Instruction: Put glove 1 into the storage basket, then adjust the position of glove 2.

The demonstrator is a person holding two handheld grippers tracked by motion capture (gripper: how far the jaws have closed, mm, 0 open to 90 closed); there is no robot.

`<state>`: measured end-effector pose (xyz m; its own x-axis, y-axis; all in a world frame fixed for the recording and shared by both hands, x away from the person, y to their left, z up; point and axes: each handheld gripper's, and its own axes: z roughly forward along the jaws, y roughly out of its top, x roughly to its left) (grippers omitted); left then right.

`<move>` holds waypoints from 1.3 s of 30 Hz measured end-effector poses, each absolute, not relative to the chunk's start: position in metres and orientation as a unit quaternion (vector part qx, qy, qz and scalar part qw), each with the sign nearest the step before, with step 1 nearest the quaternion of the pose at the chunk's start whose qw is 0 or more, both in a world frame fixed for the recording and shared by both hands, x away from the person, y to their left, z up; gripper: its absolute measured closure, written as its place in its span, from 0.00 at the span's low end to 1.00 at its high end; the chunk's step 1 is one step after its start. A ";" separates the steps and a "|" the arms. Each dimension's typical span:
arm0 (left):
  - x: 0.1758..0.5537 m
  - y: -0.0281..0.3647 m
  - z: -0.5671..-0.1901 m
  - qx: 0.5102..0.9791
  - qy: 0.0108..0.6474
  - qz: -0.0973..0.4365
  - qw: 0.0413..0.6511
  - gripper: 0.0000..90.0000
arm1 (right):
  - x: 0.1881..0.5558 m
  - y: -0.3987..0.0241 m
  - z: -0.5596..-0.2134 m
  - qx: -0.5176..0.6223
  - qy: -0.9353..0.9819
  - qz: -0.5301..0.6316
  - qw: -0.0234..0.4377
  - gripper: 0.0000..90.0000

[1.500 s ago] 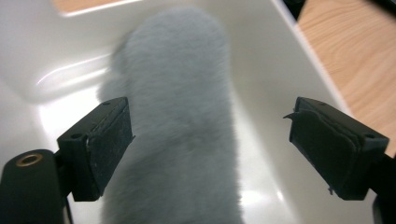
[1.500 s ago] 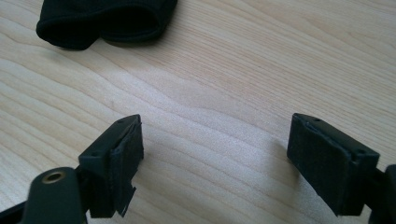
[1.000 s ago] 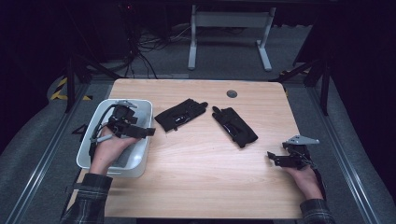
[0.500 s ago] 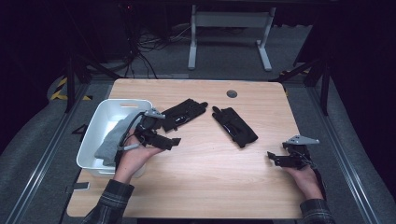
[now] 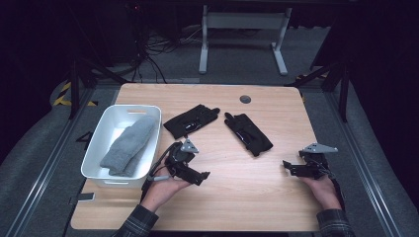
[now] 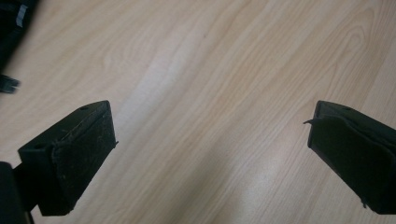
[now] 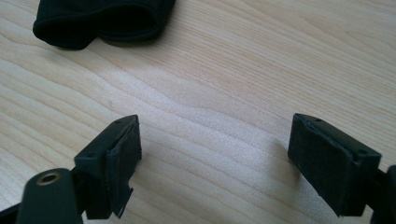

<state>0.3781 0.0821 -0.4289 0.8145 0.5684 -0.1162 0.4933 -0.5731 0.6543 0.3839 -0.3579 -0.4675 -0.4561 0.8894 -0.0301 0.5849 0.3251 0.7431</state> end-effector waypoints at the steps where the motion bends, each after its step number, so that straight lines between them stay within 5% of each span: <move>1: 0.378 0.081 -0.433 0.885 0.300 0.055 0.351 0.02 | 0.384 -0.358 -0.467 0.471 0.783 0.340 0.224 0.20; 9: 0.380 0.083 -0.458 0.892 0.295 0.071 0.337 0.02 | 0.384 -0.358 -0.467 0.470 0.783 0.340 0.223 0.20; 15: 0.385 0.089 -0.470 0.891 0.285 0.070 0.347 0.02 | 0.384 -0.359 -0.464 0.468 0.787 0.336 0.220 0.31; 21: 0.382 0.089 -0.475 0.896 0.264 0.090 0.344 0.01 | 0.381 -0.355 -0.453 0.456 0.782 0.361 0.224 0.53; 23: 0.382 0.091 -0.477 0.892 0.259 0.095 0.357 0.01 | 0.381 -0.353 -0.448 0.448 0.787 0.367 0.212 0.71; 24: 0.382 0.091 -0.478 0.893 0.258 0.095 0.358 0.01 | 0.381 -0.349 -0.444 0.444 0.788 0.371 0.211 0.89; 25: 0.382 0.092 -0.478 0.893 0.257 0.094 0.358 0.01 | 0.381 -0.349 -0.444 0.444 0.788 0.371 0.211 0.89; 26: 0.382 0.092 -0.478 0.893 0.256 0.093 0.358 0.01 | 0.382 -0.347 -0.439 0.442 0.786 0.380 0.206 1.00; 39: 0.382 0.091 -0.478 0.891 0.264 0.094 0.357 0.00 | 0.407 -0.317 -0.428 0.407 0.809 0.387 0.173 1.00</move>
<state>0.3817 0.0912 -0.4776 0.8428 0.5379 -0.0212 0.4038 -0.6056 0.6857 0.4073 -0.3171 -0.4284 -0.6094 0.7921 0.0357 0.5243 0.3689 0.7675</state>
